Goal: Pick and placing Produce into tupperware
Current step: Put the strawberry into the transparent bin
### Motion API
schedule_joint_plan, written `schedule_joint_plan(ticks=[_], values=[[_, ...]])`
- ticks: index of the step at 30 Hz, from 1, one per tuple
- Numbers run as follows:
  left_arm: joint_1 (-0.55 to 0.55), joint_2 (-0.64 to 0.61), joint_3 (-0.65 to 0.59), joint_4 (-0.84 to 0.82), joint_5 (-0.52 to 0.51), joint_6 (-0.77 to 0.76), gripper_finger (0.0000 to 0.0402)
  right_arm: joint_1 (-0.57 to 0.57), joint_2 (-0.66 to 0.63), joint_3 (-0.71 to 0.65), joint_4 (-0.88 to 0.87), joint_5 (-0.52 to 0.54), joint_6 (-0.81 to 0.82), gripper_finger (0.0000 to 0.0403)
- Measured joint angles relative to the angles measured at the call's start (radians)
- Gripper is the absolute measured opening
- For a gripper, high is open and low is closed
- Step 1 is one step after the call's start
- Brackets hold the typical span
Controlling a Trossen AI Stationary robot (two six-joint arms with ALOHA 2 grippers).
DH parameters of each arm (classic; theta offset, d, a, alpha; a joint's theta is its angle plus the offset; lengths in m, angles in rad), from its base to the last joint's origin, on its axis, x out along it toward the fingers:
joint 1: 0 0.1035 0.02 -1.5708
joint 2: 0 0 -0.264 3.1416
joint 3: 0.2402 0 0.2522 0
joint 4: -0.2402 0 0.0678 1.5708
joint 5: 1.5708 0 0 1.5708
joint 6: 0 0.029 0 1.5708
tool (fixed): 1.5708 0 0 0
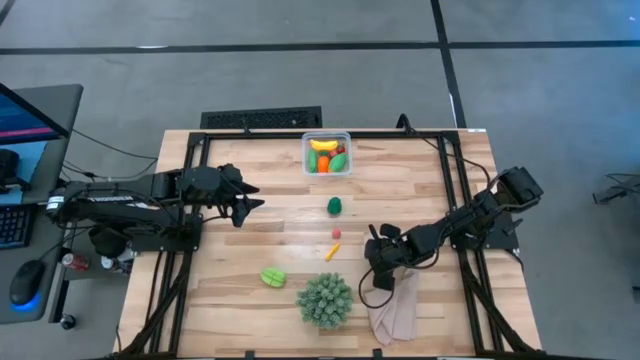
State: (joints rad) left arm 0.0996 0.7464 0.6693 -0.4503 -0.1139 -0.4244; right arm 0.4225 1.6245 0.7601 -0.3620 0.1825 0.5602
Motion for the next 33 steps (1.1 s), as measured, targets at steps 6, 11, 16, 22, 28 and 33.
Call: schedule_joint_plan(ticks=[6,11,16,22,28,33], values=[[0.0,0.0,0.0,0.0,0.0,0.0,0.0213,0.0,-0.001,0.001,0.004,0.001,0.019,0.016],[0.0,0.0,0.0,0.0,0.0,0.001,0.0213,0.0,-0.002,0.002,0.013,0.001,0.027,0.0148],[0.0,0.0,0.0,0.0,0.0,0.001,0.0213,0.0,-0.003,0.002,0.023,0.001,0.031,0.0152],[0.0,0.0,0.0,0.0,0.0,0.001,0.0213,0.0,-0.003,0.003,0.023,0.001,0.043,0.0158],[0.0,0.0,0.0,0.0,0.0,0.001,0.0213,0.0,-0.004,0.003,0.022,0.001,0.043,0.0145],[0.0,0.0,0.0,0.0,0.0,0.001,0.0213,0.0,-0.05,0.004,-0.01,0.021,0.043,0.0154]])
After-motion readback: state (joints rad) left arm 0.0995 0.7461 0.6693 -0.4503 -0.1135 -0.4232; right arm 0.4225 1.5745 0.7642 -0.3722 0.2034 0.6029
